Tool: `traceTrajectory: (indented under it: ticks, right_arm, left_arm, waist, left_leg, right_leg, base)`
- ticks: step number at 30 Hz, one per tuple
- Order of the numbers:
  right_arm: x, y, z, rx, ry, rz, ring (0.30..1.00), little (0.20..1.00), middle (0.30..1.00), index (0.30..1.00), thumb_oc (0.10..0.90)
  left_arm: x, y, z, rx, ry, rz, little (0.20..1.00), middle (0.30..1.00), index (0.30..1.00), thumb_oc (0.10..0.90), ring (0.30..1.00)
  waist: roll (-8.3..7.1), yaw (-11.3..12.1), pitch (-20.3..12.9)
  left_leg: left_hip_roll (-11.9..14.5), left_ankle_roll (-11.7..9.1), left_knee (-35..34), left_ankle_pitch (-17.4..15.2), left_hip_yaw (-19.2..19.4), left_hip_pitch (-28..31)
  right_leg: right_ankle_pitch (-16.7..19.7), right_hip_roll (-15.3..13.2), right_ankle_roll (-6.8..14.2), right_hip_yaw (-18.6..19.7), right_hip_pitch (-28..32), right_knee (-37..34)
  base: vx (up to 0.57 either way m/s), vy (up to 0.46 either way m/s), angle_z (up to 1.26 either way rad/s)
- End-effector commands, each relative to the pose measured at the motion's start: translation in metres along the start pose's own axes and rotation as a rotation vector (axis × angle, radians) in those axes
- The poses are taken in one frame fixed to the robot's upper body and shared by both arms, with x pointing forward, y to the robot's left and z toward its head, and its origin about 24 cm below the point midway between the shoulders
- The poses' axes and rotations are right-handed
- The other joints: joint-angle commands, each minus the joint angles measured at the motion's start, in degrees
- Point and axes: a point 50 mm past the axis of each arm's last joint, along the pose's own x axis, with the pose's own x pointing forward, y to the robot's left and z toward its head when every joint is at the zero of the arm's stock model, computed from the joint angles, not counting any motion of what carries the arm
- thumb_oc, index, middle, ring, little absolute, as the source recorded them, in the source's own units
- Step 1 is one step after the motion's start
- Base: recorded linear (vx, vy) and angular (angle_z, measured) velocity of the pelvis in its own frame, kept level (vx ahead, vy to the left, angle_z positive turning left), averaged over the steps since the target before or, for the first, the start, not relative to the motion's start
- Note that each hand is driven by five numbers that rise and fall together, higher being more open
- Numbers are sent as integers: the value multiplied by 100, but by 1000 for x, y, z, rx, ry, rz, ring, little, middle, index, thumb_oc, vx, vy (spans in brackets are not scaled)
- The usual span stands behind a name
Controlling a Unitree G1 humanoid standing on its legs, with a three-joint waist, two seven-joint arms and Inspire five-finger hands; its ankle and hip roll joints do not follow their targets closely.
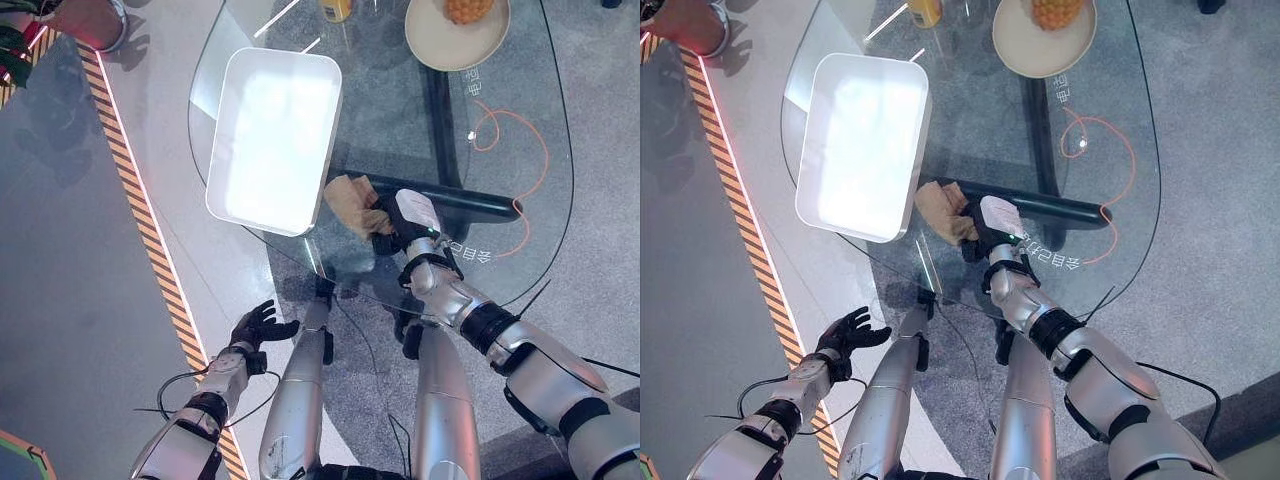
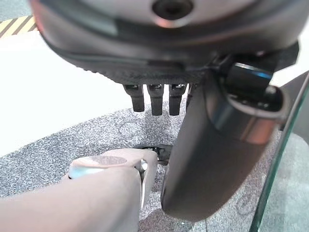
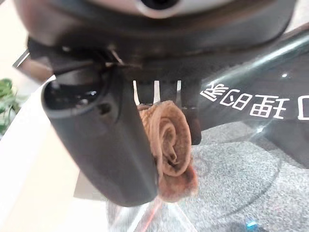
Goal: Wipe the table with a cloth and put it in the basket.
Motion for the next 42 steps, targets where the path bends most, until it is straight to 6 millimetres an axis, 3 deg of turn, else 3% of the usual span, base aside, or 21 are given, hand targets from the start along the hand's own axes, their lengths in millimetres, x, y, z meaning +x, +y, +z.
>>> traceTrajectory:
  ticks: [1, 10, 12, 23, 30, 42]
  right_arm:
    - [26, -105, -34, 29, 191, -507, 300, 200, 300, 300, 100]
    - [12, -136, -85, 6, 354, -688, 300, 200, 300, 300, 100]
    - [3, -143, -105, 3, 426, -732, 300, 200, 300, 300, 100]
    - [-41, -160, -173, -6, 687, -862, 300, 200, 300, 300, 100]
    - [-60, -167, -194, 19, 780, -910, 300, 200, 300, 300, 100]
    - [-65, -172, -199, 47, 813, -937, 300, 200, 300, 300, 100]
  left_arm:
    - [-2, 16, -9, 10, 36, 53, 900, 900, 900, 800, 900]
    - [-3, 24, -4, 6, 27, 63, 900, 900, 900, 800, 900]
    - [-3, 27, -5, 8, 26, 69, 900, 900, 900, 800, 900]
    - [-7, 50, -2, 7, 22, 103, 900, 900, 900, 800, 900]
    - [-8, 63, 3, 7, 21, 120, 900, 900, 900, 800, 900]
    - [-10, 78, 12, 6, 15, 138, 900, 900, 900, 800, 900]
  waist:
    - [-78, -47, -101]
    - [-103, -57, -101]
    - [-119, -62, -101]
    - [-210, -86, -101]
    - [-274, -116, -101]
    - [-350, -145, -101]
  left_leg:
    - [-436, 483, 956, -889, 505, -101]
    - [-421, 568, 1121, -993, 460, -248]
    - [-427, 595, 1135, -1013, 439, -270]
    - [-388, 657, 1234, -1089, 374, -384]
    - [-344, 652, 1245, -1114, 359, -391]
    - [-313, 626, 1172, -1123, 348, -335]
  right_leg:
    - [990, 170, 391, 12, 47, -1235]
    - [975, 202, 391, 35, -72, -1143]
    - [970, 222, 385, 38, -76, -1150]
    - [970, 294, 421, 65, -138, -1089]
    - [989, 321, 470, 87, -128, -1108]
    - [1002, 347, 511, 96, -70, -1183]
  base:
    - [0, 0, 0]
    - [-3, -18, 7]
    - [-8, -38, 5]
    - [3, -27, 3]
    - [0, 0, 0]
    - [-3, -7, -4]
